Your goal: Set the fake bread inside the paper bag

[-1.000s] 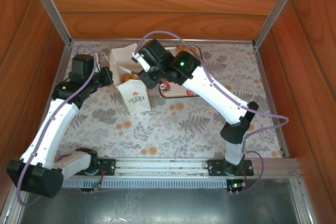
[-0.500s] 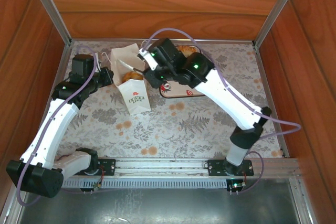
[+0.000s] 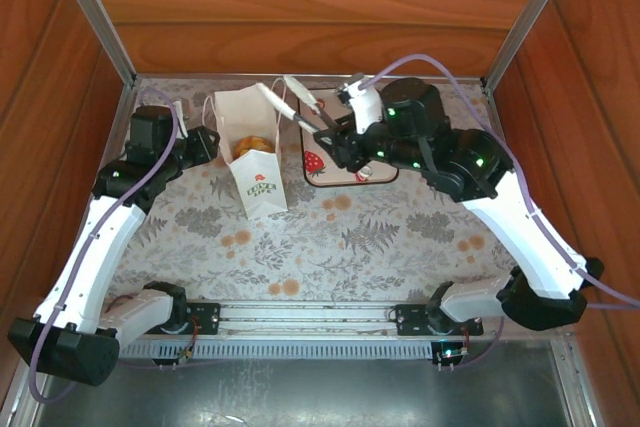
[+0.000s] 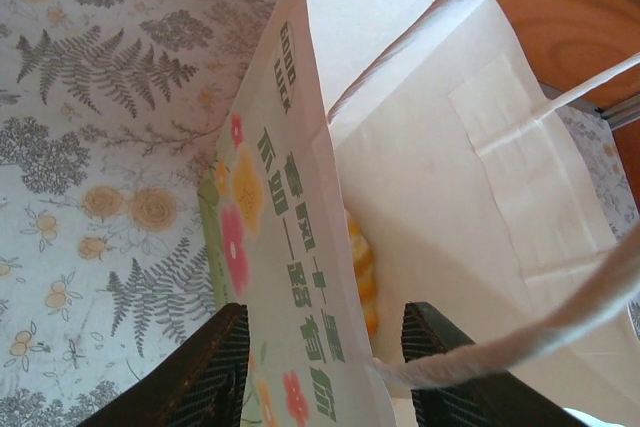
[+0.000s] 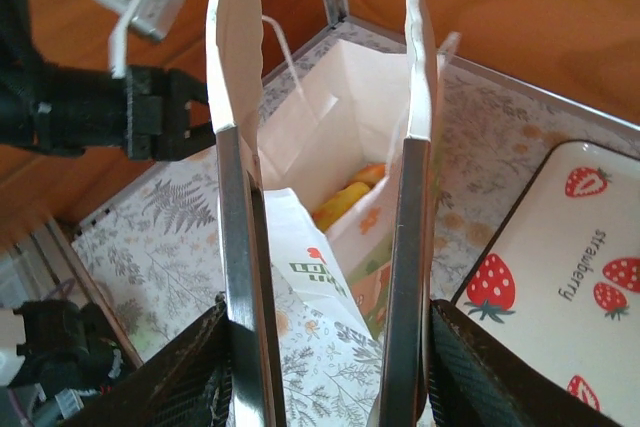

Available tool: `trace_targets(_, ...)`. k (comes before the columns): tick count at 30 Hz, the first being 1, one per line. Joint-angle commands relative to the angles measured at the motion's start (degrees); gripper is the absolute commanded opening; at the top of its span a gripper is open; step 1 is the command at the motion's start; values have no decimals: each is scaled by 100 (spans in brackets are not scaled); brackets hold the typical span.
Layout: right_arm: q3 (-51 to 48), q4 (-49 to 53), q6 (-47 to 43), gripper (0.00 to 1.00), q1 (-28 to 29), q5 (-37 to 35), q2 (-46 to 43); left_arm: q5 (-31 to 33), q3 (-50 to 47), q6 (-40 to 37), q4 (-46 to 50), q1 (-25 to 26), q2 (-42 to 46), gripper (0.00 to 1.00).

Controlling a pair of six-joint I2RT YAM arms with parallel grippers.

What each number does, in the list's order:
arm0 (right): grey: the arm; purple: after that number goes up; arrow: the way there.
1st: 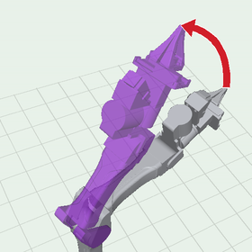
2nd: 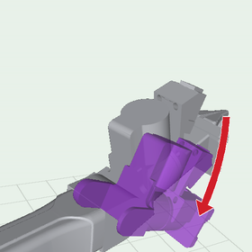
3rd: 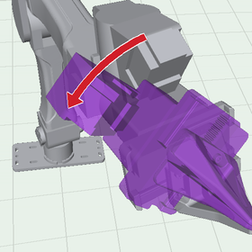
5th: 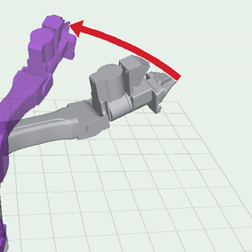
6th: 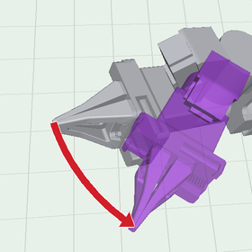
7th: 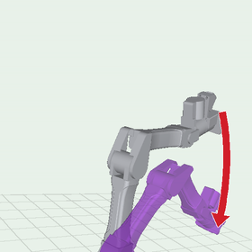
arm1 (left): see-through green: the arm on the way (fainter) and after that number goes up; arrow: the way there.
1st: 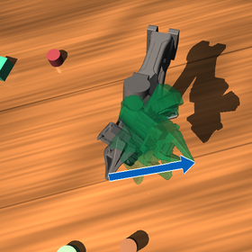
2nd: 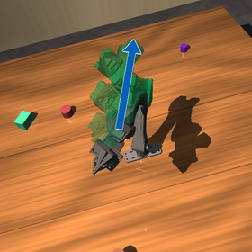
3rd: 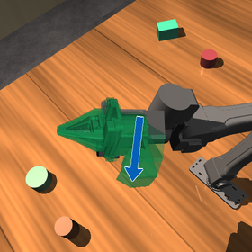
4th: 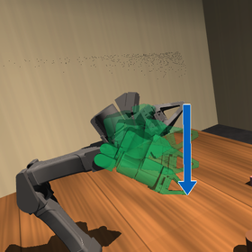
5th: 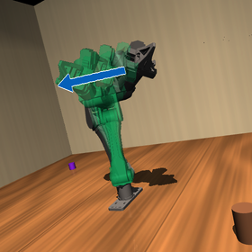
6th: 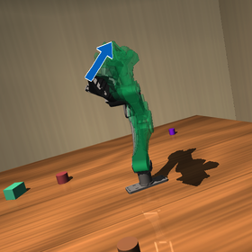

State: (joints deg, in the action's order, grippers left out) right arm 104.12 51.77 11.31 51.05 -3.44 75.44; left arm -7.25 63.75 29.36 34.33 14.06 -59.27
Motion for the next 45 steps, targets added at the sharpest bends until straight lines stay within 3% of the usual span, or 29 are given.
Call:
trace_targets(1,-249,-360,459,52,-484,477,-316,83,72,-68,4,35,81,51)
trace_targets(8,-1304,-551,1081,51,-1954,1306,-710,166,24,-173,-5,35,219,67)
trace_targets(15,-2840,-1478,2147,50,-3320,2352,-684,379,-119,-273,-191,30,584,84)
trace_targets(22,-4310,-3002,3312,51,-4233,2907,-392,400,-239,-417,-325,31,782,90)
trace_targets(31,-5263,-4668,4377,50,-4905,3477,411,369,-230,-492,-374,28,691,90)
trace_targets(36,-5218,-5163,4568,50,-5046,4048,1000,355,-237,-476,-383,34,679,90)
trace_targets(45,-5156,-6256,4827,50,-5130,4402,1848,305,-174,-477,-376,33,505,90)
